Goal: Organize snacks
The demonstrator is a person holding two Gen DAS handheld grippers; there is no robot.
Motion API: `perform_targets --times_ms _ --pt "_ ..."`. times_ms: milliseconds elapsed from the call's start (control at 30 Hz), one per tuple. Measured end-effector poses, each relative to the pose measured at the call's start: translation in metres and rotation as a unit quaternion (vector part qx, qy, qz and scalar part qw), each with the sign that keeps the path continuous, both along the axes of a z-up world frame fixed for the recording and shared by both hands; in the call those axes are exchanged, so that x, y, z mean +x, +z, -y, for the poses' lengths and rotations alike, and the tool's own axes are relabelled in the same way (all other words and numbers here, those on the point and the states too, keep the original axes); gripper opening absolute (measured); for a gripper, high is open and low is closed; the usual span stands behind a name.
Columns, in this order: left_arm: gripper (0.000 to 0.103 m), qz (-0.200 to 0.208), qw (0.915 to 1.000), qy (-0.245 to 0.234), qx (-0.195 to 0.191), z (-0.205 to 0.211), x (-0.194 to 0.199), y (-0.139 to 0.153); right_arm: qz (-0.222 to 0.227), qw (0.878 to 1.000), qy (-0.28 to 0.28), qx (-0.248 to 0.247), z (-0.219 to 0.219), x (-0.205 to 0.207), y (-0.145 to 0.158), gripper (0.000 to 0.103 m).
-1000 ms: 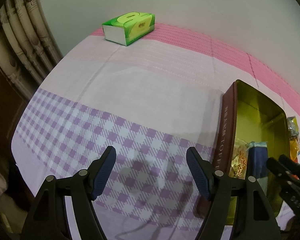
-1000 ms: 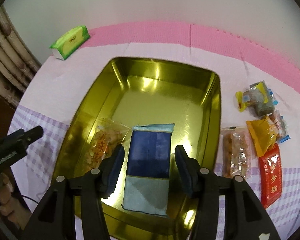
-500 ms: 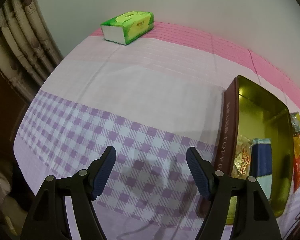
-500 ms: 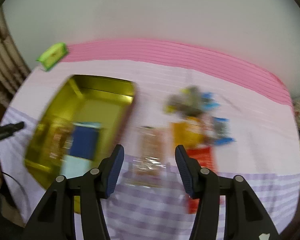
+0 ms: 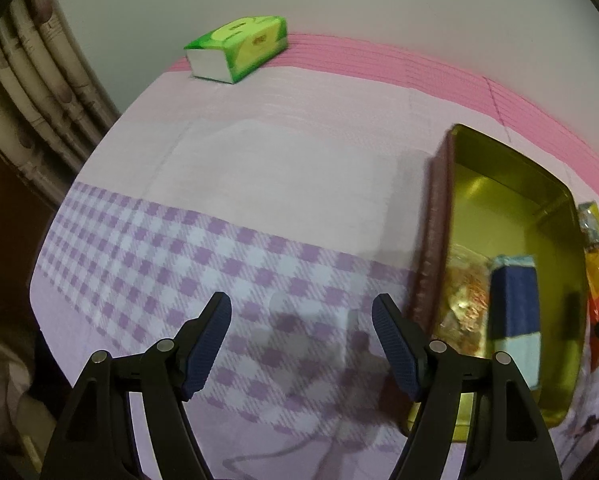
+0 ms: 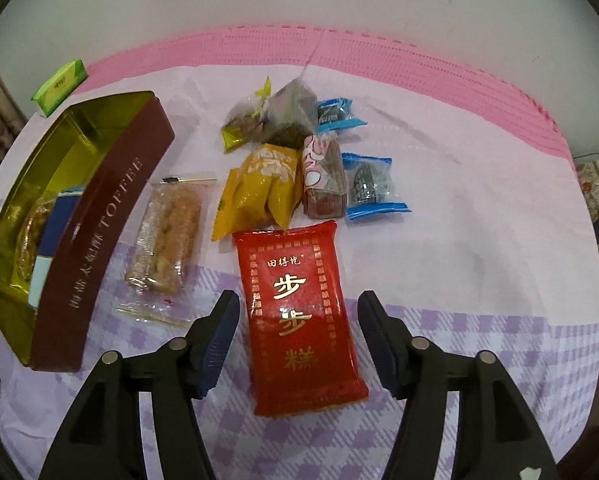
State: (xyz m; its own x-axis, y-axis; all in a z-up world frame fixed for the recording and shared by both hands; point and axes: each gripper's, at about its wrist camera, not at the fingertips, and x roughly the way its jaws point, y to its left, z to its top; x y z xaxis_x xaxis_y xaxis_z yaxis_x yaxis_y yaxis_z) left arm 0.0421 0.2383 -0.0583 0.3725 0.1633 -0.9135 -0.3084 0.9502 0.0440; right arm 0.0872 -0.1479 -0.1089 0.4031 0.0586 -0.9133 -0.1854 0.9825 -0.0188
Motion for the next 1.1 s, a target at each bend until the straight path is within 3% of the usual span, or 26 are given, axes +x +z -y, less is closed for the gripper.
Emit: perform_targets --times_ms 200,367,600,900,1100 --pt "0.073 -0.005 0.9996 -0.021 0.017 0.029 0.0 0.009 0.004 1.0 0.007 0.014 0.005 0.001 -0.01 0.058" --pt "0.074 0.003 0.9982 -0.053 0.03 0.061 0.006 0.021 0.02 1.0 0.012 0.02 0.008 -0.006 -0.011 0.045" --pt "0.074 0.004 0.9933 -0.109 0.039 0.112 0.016 0.033 0.024 0.999 -0.023 0.031 0.037 -0.019 -0.012 0.043" --pt "0.074 0.002 0.9825 -0.186 -0.006 0.188 0.026 0.043 0.023 0.992 -0.12 0.013 0.113 -0.029 -0.013 0.042" --pt "0.074 -0.035 0.9732 -0.218 -0.064 0.238 0.044 0.041 0.015 0.984 -0.176 0.016 0.154 -0.031 -0.013 0.043"
